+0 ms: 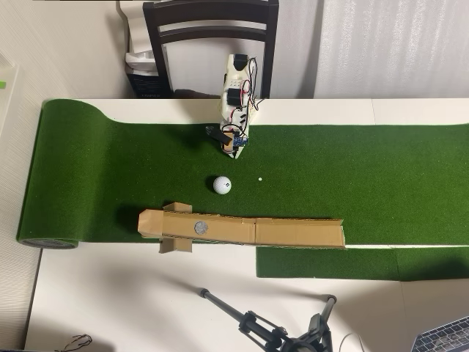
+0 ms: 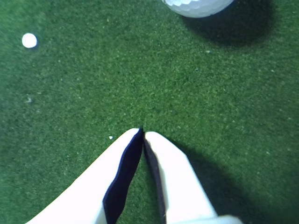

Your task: Pick up the golf ball and place it on the gray mark at the back.

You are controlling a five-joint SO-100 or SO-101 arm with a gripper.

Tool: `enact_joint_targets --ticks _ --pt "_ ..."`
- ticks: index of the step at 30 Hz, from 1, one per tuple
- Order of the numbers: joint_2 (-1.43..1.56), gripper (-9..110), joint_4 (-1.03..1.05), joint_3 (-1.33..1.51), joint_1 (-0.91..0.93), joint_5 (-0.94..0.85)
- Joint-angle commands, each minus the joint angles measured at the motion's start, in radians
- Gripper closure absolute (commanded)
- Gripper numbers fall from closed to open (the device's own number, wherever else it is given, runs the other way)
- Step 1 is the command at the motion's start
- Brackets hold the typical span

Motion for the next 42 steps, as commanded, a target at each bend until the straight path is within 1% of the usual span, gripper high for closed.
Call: enact_joint_targets --ticks 1,25,27,29,33,36,42 --pt "0.087 101 -0.009 0.081 0.002 -0.005" --pt "0.089 101 -0.014 0.064 0.012 0.009" --pt "0.089 97 -0.015 0.031 0.011 0.012" --pt "0.086 90 -0.014 -0.049 0.000 0.012" --pt "0.077 82 0.002 -0.161 0.000 0.009" --pt "0.077 80 0.003 -0.187 0.012 0.009" --pt "0.075 80 0.002 -0.233 0.011 0.046"
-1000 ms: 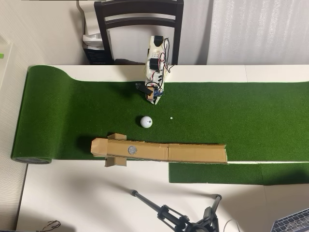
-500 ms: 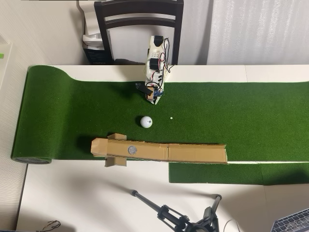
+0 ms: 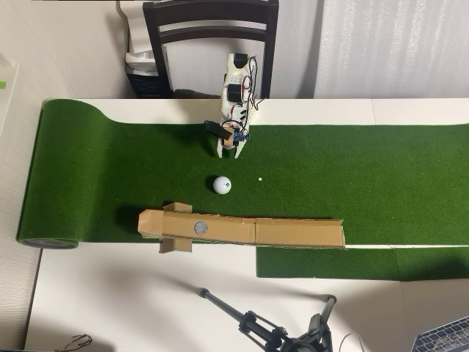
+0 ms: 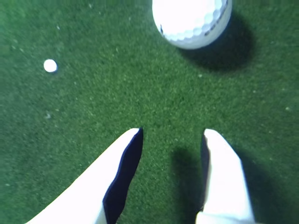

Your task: Pick up the golf ball and place it on the gray mark at the back.

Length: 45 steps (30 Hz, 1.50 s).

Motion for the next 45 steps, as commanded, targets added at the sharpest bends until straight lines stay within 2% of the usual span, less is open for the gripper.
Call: enact_joint_targets --ticks 1,7,12,19,29,33,37,45 --pt "0.078 80 0.000 -0.106 0.003 0.035" --pt "-0.031 79 0.031 -0.161 -0.002 0.055" --pt "-0.287 79 0.107 -0.396 -0.002 0.049" --pt "-0.618 79 0.084 -0.572 -0.015 0.051" --pt "-0.937 79 0.015 -0.810 0.020 0.052" --pt "-0.994 71 -0.048 -0.902 0.043 0.038" --pt "-1.029 66 -0.126 -0.916 0.043 0.037" --pt "-1.172 65 -0.244 -0.917 0.026 0.037"
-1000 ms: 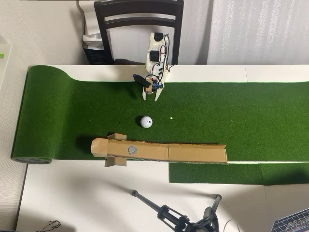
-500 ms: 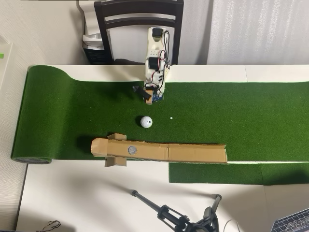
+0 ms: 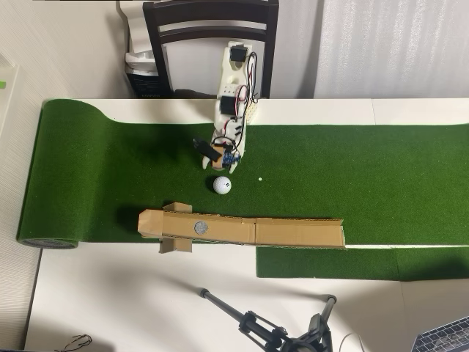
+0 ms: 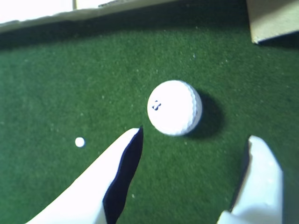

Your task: Pick up the golf ball and place it on the gray mark at the back.

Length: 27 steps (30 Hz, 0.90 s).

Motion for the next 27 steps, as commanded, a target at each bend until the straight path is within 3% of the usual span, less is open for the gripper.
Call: enact_joint_targets --ticks 1,9,27 --pt "-0.048 65 -0.051 -0.091 -0.006 -0.006" --pt "-0.080 57 -0.115 -0.092 -0.006 -0.037" --pt "-0.247 57 -0.137 -0.084 -0.077 -0.028"
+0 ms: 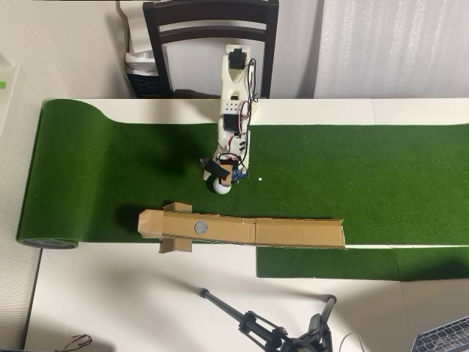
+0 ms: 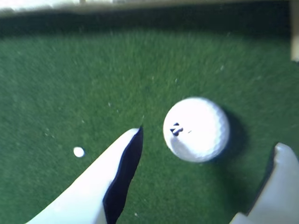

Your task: Pick up the golf ball and place it on the gray mark at the back.

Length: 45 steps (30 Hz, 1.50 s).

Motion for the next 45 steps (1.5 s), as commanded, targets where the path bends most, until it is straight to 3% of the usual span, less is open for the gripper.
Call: enact_joint_targets --ticks 1,45 --pt "-0.029 57 -0.009 -0.097 0.000 0.002" --pt "-0.186 58 -0.023 -0.206 0.002 0.035"
